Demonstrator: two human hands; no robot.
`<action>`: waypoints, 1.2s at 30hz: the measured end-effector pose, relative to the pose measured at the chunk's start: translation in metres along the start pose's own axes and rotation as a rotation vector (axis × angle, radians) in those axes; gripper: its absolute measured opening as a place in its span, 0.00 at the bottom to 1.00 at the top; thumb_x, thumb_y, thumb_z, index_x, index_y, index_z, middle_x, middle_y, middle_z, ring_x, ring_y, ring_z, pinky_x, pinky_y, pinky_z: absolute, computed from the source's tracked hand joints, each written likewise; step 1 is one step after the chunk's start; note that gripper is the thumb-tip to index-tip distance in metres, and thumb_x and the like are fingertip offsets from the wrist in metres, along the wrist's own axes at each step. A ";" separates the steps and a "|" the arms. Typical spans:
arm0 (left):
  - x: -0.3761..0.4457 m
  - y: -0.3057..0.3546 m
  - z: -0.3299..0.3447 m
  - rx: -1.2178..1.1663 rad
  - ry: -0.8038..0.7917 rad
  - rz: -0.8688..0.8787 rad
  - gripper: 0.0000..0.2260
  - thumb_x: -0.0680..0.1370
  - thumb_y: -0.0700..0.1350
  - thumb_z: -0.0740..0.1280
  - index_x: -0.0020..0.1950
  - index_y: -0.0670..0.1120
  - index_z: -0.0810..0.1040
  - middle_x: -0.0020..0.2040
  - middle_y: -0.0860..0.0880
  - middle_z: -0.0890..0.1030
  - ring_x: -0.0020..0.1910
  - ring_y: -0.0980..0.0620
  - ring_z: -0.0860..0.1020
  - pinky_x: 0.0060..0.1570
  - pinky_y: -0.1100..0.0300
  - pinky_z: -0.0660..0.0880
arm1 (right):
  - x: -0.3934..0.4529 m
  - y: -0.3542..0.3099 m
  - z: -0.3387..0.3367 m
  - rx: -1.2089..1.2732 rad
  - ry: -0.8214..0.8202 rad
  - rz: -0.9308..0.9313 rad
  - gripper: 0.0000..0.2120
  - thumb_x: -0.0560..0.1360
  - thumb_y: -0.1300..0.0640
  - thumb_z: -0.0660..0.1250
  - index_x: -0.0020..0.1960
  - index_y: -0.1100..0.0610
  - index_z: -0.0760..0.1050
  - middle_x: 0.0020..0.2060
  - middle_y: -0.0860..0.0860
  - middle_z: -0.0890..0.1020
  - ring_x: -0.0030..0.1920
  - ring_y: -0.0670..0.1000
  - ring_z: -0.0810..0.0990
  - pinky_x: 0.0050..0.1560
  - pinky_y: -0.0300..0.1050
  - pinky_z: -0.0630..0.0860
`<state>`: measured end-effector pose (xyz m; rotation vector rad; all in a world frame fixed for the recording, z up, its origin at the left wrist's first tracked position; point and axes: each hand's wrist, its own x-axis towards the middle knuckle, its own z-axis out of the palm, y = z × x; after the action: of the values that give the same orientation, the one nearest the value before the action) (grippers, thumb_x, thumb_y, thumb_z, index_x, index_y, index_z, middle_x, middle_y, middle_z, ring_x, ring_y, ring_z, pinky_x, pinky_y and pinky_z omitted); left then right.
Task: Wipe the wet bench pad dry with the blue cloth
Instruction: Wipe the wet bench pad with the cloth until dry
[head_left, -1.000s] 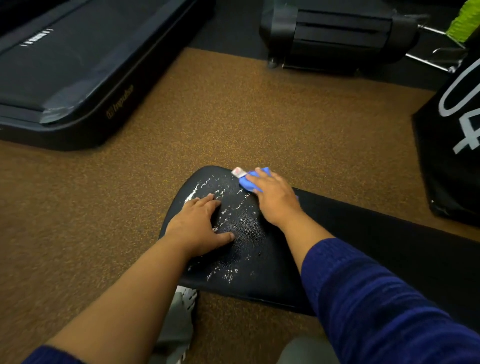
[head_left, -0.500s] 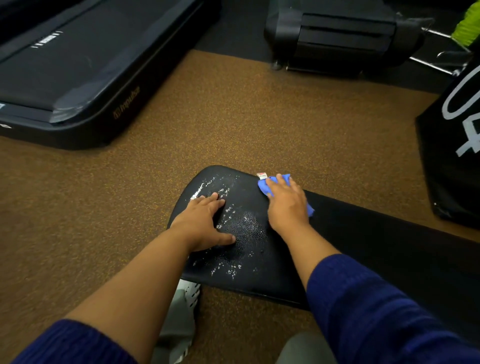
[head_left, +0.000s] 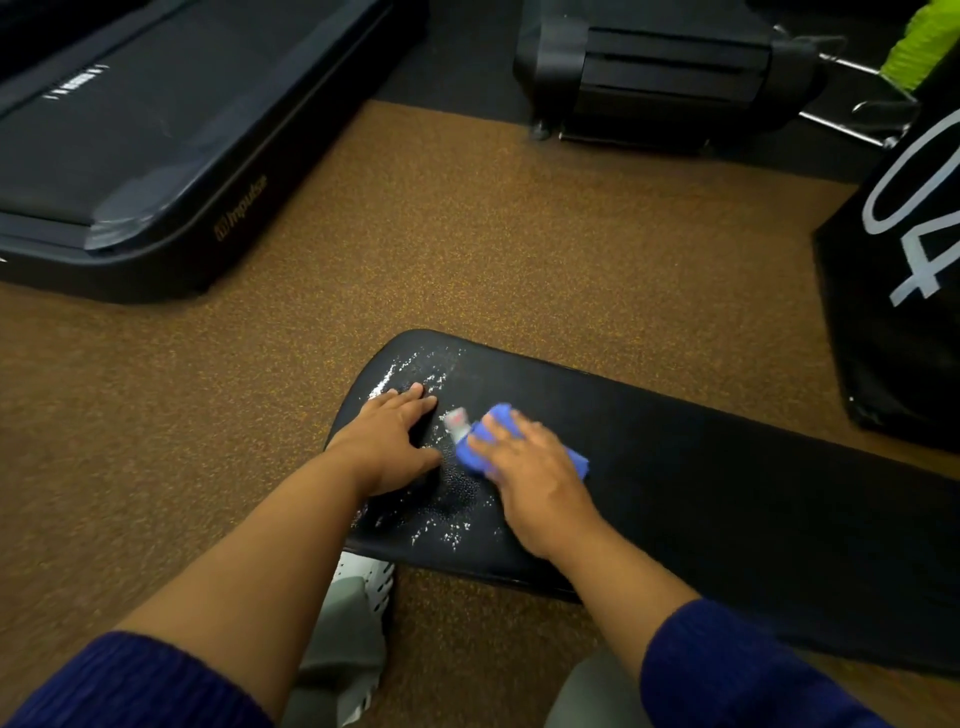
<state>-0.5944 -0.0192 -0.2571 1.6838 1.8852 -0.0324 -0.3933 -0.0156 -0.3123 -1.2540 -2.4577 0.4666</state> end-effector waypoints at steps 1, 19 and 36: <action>0.001 0.000 0.000 -0.002 -0.001 0.000 0.34 0.75 0.55 0.66 0.78 0.55 0.55 0.79 0.57 0.49 0.78 0.52 0.47 0.76 0.56 0.47 | -0.012 0.003 -0.007 0.015 -0.061 -0.117 0.19 0.72 0.61 0.64 0.62 0.50 0.75 0.65 0.51 0.75 0.68 0.56 0.69 0.68 0.53 0.62; 0.004 0.001 0.005 0.043 0.010 -0.021 0.33 0.76 0.58 0.64 0.78 0.56 0.54 0.79 0.57 0.49 0.78 0.51 0.46 0.76 0.53 0.49 | -0.034 0.012 -0.021 0.048 -0.041 0.140 0.20 0.72 0.62 0.63 0.63 0.50 0.75 0.67 0.51 0.73 0.70 0.57 0.66 0.70 0.45 0.54; 0.008 0.002 0.006 0.090 0.028 -0.008 0.30 0.78 0.57 0.62 0.78 0.53 0.56 0.79 0.54 0.51 0.78 0.48 0.48 0.76 0.54 0.47 | -0.036 -0.056 -0.009 0.074 -0.402 -0.390 0.23 0.77 0.61 0.62 0.70 0.48 0.66 0.74 0.47 0.61 0.75 0.51 0.51 0.73 0.49 0.46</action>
<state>-0.5908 -0.0140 -0.2646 1.7450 1.9366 -0.0984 -0.4089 -0.0749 -0.2850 -0.6693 -2.8924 0.7478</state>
